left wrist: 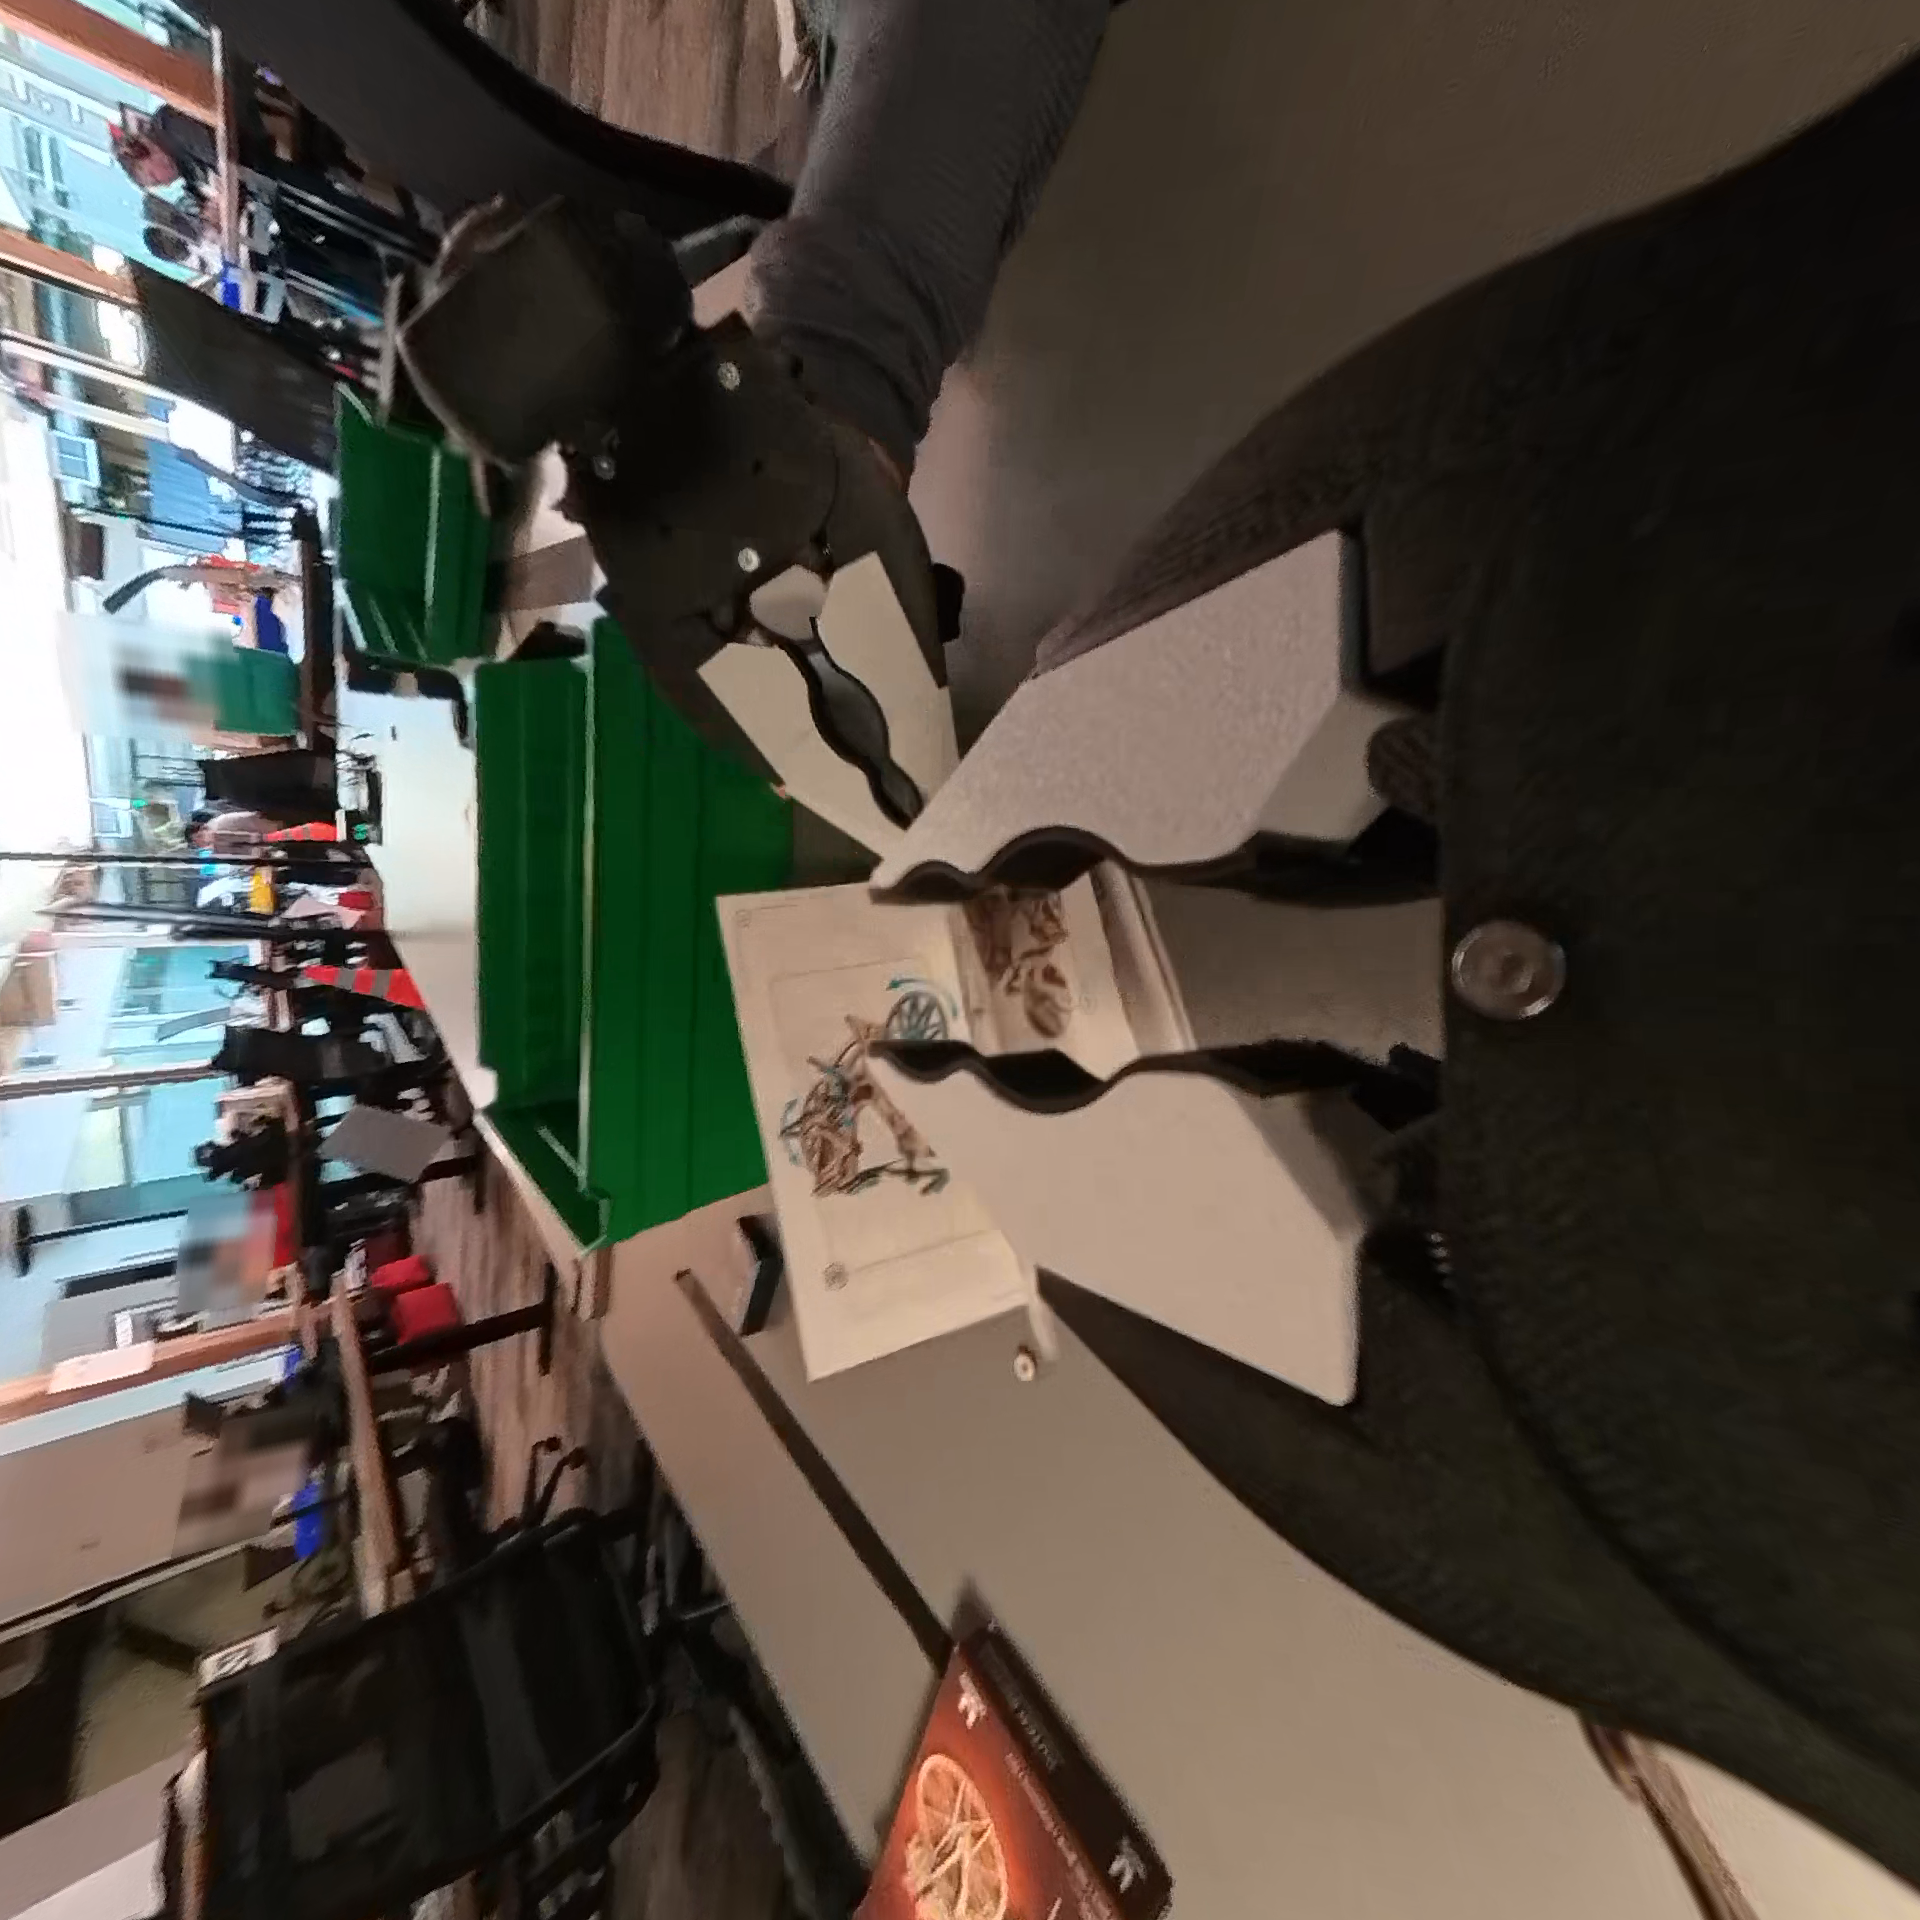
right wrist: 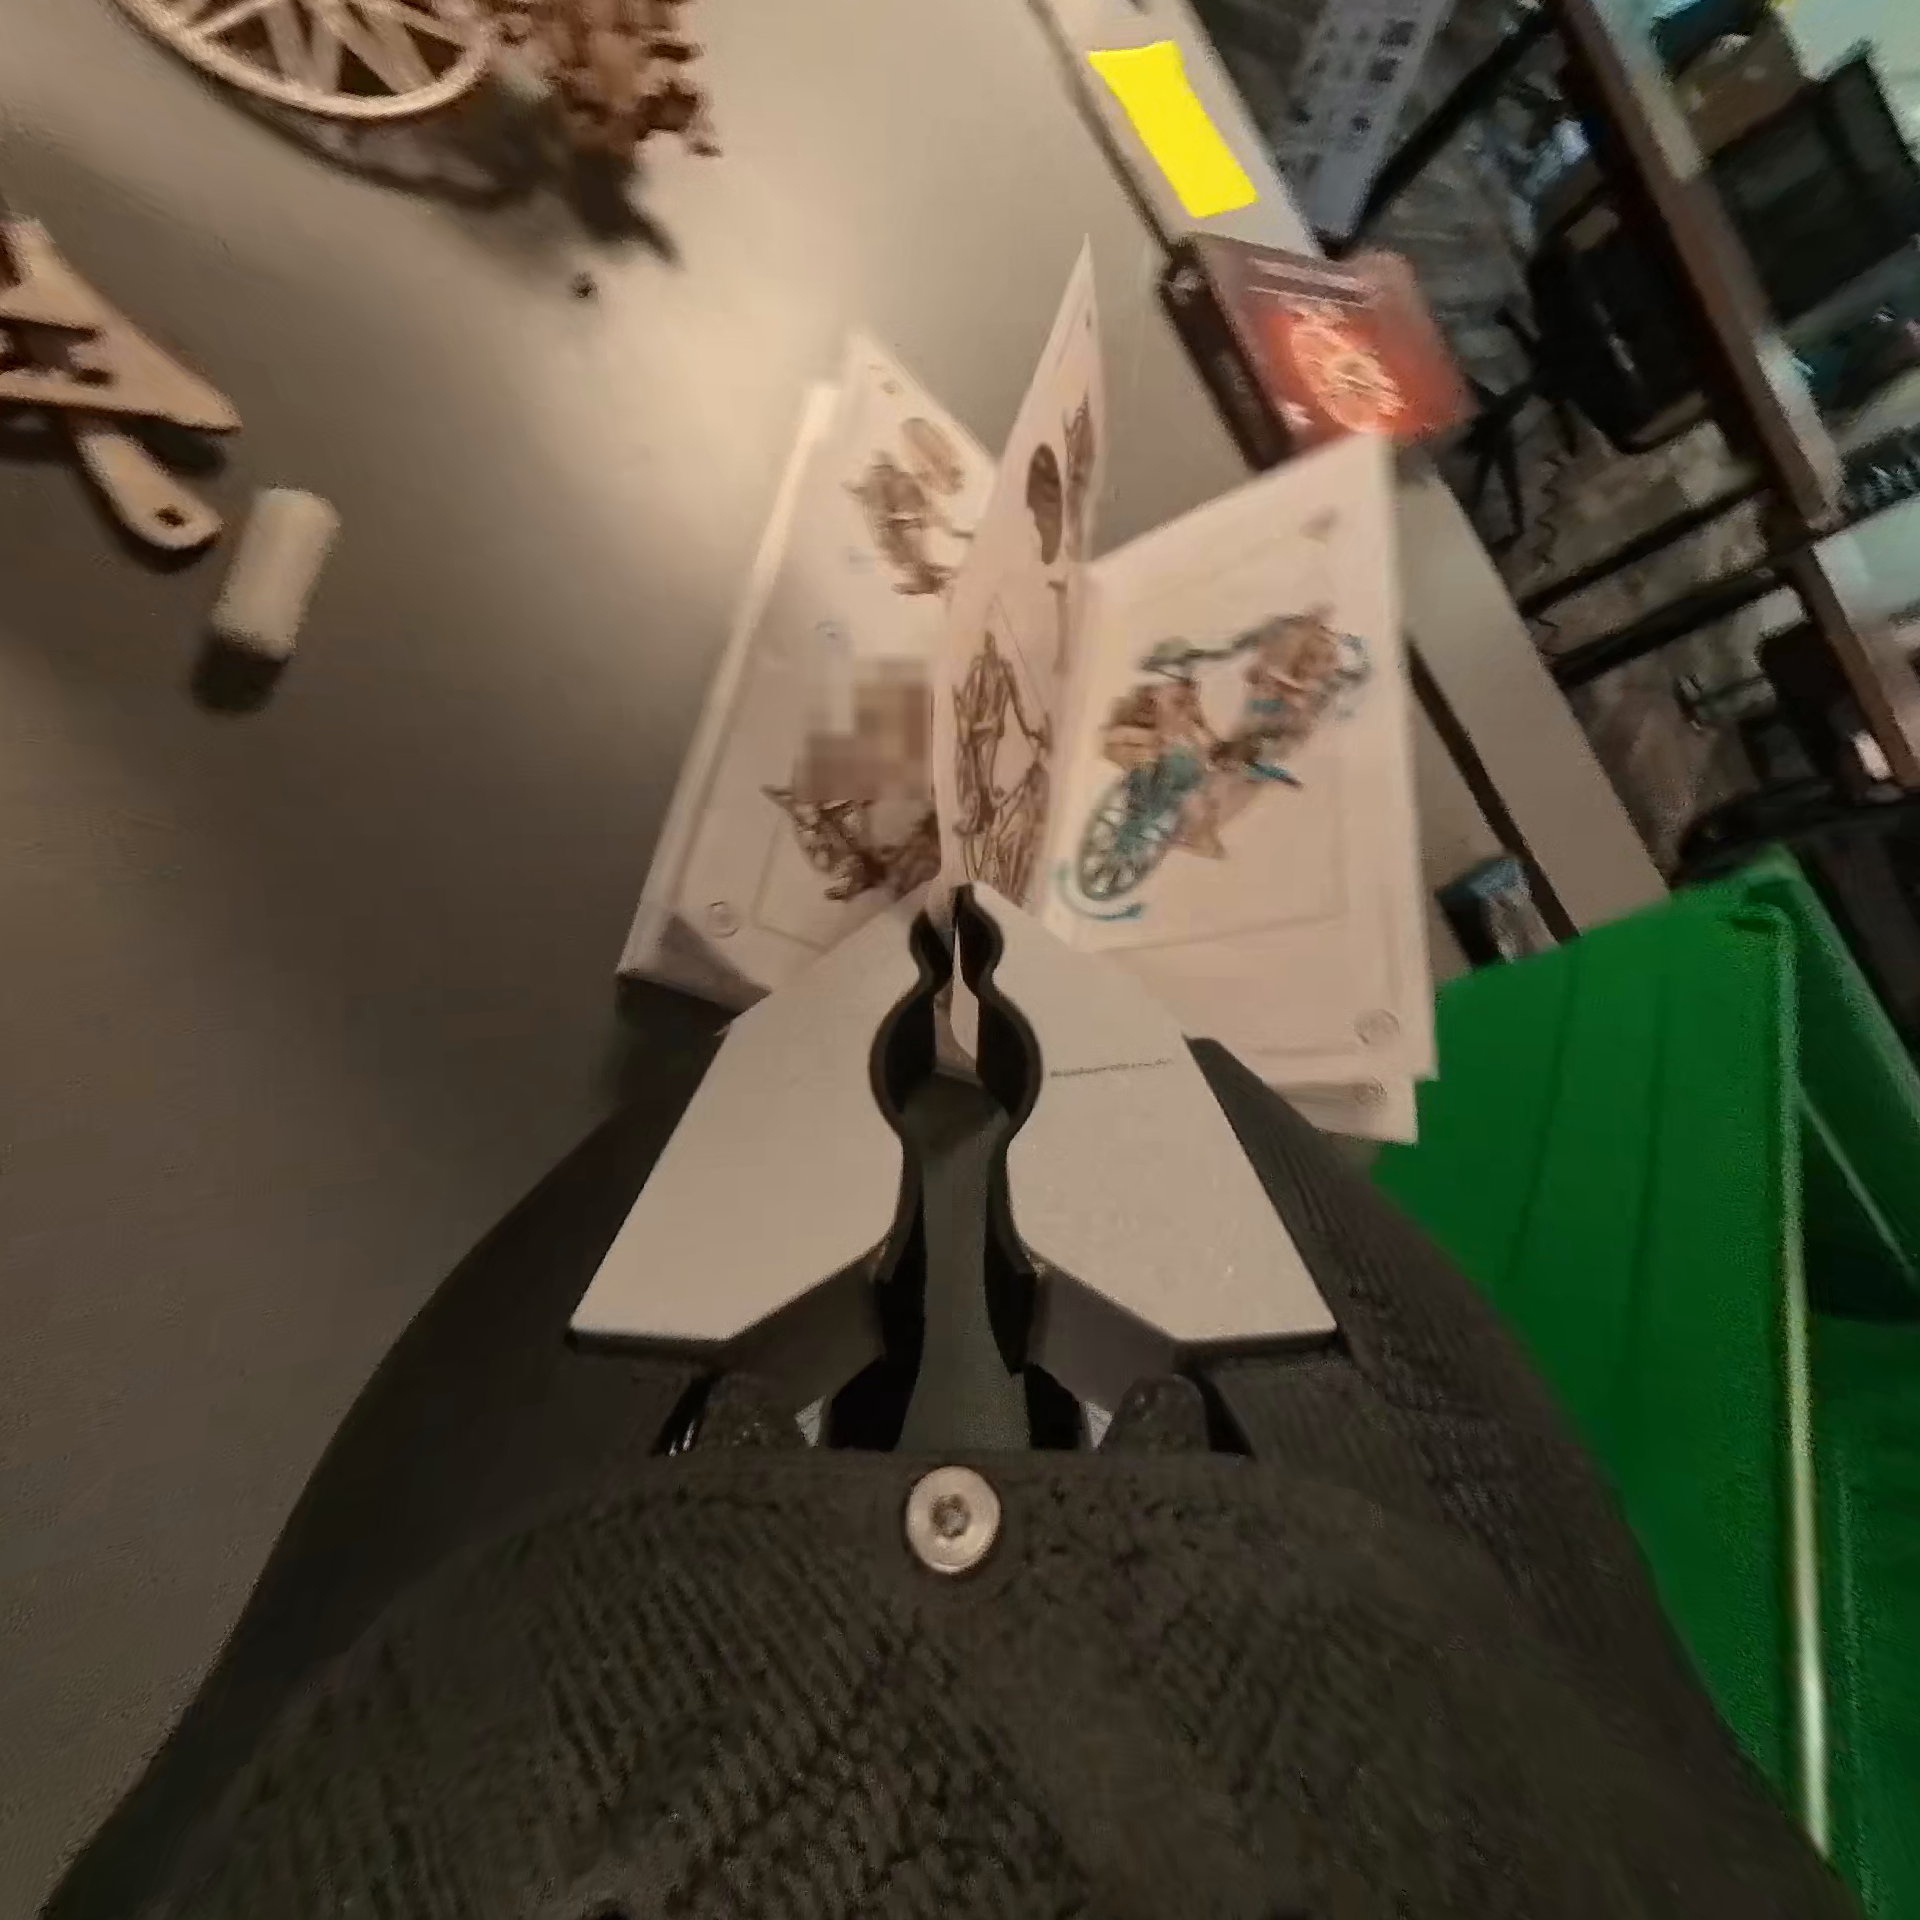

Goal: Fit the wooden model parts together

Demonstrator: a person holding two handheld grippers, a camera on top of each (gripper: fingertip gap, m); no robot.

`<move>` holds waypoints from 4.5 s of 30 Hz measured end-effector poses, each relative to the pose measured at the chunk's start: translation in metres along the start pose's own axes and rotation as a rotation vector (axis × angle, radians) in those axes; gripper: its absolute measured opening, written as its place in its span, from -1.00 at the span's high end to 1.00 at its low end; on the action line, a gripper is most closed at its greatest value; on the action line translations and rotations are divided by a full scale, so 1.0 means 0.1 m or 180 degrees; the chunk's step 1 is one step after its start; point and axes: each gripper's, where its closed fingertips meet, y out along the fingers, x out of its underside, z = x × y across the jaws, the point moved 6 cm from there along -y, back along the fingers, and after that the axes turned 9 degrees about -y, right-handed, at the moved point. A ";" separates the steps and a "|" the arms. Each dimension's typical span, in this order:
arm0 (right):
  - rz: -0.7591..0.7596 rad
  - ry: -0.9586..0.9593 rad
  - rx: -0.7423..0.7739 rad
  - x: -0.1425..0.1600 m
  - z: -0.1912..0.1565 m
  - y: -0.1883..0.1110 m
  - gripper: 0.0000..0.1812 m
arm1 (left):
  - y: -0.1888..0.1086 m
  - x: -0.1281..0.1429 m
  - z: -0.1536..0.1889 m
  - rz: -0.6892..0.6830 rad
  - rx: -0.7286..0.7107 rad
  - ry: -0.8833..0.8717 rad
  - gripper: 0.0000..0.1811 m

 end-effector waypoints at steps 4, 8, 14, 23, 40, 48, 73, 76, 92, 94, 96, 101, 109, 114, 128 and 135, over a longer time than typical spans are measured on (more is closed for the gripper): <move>0.0006 -0.0138 -0.0511 -0.06 -0.21 0.07 1.00 | 0.09 0.20 -0.09 -0.0513 -0.0225 -0.0054 0.81; 0.0141 0.0213 -0.0945 -0.11 -0.30 0.08 0.93 | 0.24 0.41 -0.32 -0.1200 -0.0654 -0.0322 0.87; 0.0596 0.0883 -0.0864 -0.19 -0.12 0.00 0.73 | 0.42 0.80 -0.39 -0.2072 -0.0705 -0.0418 0.90; 0.0654 0.1674 -0.0025 -0.08 0.19 0.02 0.69 | 0.43 0.81 -0.37 -0.1978 -0.0701 -0.0171 1.00; -0.0366 0.2314 -0.0131 0.02 -0.04 0.36 0.25 | -0.91 0.47 -0.42 0.0204 -0.0987 0.0194 0.94; -0.0333 0.2193 -0.0267 -0.03 -0.09 0.38 -0.03 | -0.91 0.37 -0.47 0.0529 -0.0942 0.0340 0.92; -0.0044 0.1131 -0.0935 -0.15 -0.24 0.13 0.13 | -0.91 0.34 -0.56 0.0541 -0.0852 0.0149 0.90; -0.0035 0.1098 -0.0913 -0.16 -0.24 0.11 0.16 | -0.91 0.33 -0.56 0.0545 -0.0847 0.0146 0.90; 0.0227 0.0705 -0.1097 -0.36 -0.39 0.05 0.72 | -0.90 0.32 -0.55 0.0561 -0.0868 0.0229 0.90; 0.0212 0.0727 -0.1119 -0.36 -0.41 0.07 0.74 | -0.96 0.27 -0.54 0.0751 -0.0926 0.0303 0.92; 0.0196 0.0806 -0.1171 -0.35 -0.42 0.10 0.75 | -1.05 0.21 -0.54 0.1021 -0.0992 0.0384 0.93; 0.0159 0.0919 -0.1257 -0.32 -0.45 0.15 0.90 | -1.15 0.16 -0.60 0.1242 -0.1238 0.0454 0.93; 0.0235 0.0974 -0.1243 -0.32 -0.45 0.17 0.97 | -1.70 0.12 -0.98 0.1177 -0.2333 0.1378 0.89; 0.0234 0.0960 -0.1239 -0.32 -0.45 0.17 0.98 | -1.79 0.15 -1.20 0.1305 -0.2340 0.0700 0.88; 0.0228 0.0871 -0.1196 -0.33 -0.46 0.17 0.98 | -1.81 0.18 -1.25 0.1301 -0.2356 0.0565 0.88; 0.0222 0.0812 -0.1163 -0.34 -0.46 0.17 0.99 | -1.76 0.19 -1.24 0.1204 -0.2325 0.0652 0.88</move>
